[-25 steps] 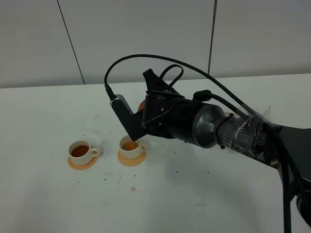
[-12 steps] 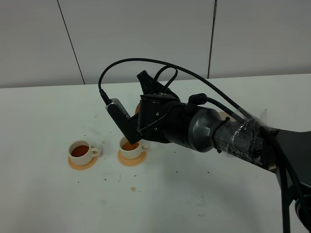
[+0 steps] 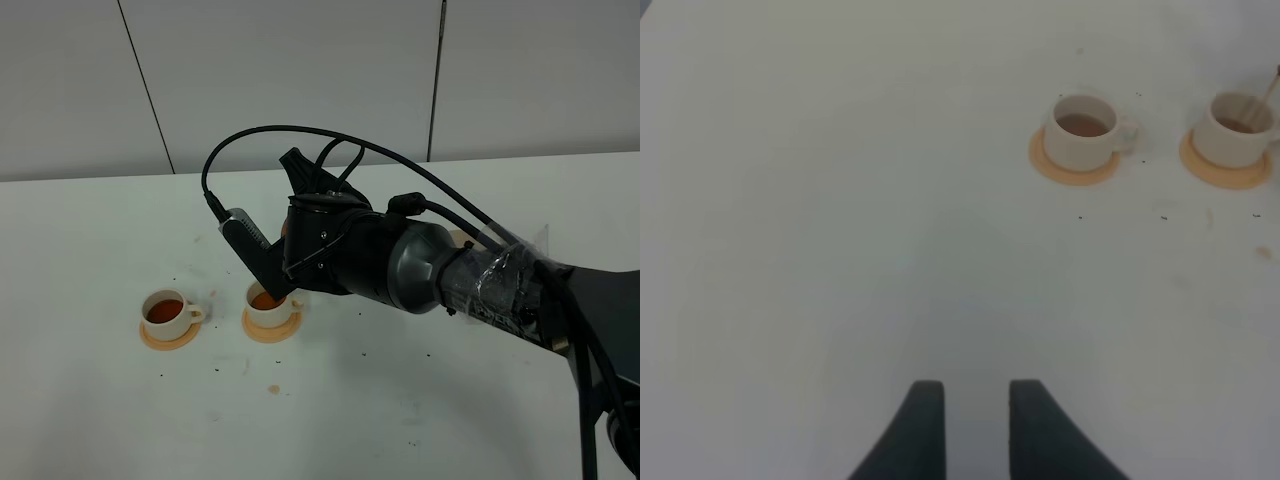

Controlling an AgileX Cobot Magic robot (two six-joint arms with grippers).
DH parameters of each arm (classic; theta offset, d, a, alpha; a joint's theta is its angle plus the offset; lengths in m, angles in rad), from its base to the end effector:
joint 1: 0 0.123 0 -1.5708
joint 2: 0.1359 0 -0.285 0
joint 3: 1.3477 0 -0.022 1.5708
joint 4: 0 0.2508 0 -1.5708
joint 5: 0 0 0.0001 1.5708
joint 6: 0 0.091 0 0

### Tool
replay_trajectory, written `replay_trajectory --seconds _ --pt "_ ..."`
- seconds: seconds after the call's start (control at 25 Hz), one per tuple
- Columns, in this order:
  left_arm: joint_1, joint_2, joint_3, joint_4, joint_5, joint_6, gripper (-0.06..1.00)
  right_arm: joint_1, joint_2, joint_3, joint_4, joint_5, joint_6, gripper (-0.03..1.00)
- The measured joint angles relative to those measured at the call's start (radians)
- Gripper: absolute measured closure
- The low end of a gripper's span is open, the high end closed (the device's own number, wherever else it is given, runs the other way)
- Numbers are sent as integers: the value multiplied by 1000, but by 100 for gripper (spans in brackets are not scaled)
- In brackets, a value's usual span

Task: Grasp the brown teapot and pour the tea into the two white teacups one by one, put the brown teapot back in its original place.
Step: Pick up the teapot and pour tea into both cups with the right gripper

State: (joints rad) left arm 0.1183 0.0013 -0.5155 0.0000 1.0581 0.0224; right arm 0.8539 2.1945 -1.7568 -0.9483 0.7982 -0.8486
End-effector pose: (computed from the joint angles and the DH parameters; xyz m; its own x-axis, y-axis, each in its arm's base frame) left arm -0.0063 -0.0007 0.2818 -0.4404 -0.0298 -0.8973 -0.1082 0.9939 0.0201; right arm 0.3592 0.3315 0.2067 0.3971 -0.7807 0.4824 -0.4914 -0.6248 -0.6067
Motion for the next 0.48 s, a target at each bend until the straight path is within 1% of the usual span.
replay_trajectory --seconds 0.48 --pt "0 0 0 0 0 6 71 0 0 0 0 2 -9 87"
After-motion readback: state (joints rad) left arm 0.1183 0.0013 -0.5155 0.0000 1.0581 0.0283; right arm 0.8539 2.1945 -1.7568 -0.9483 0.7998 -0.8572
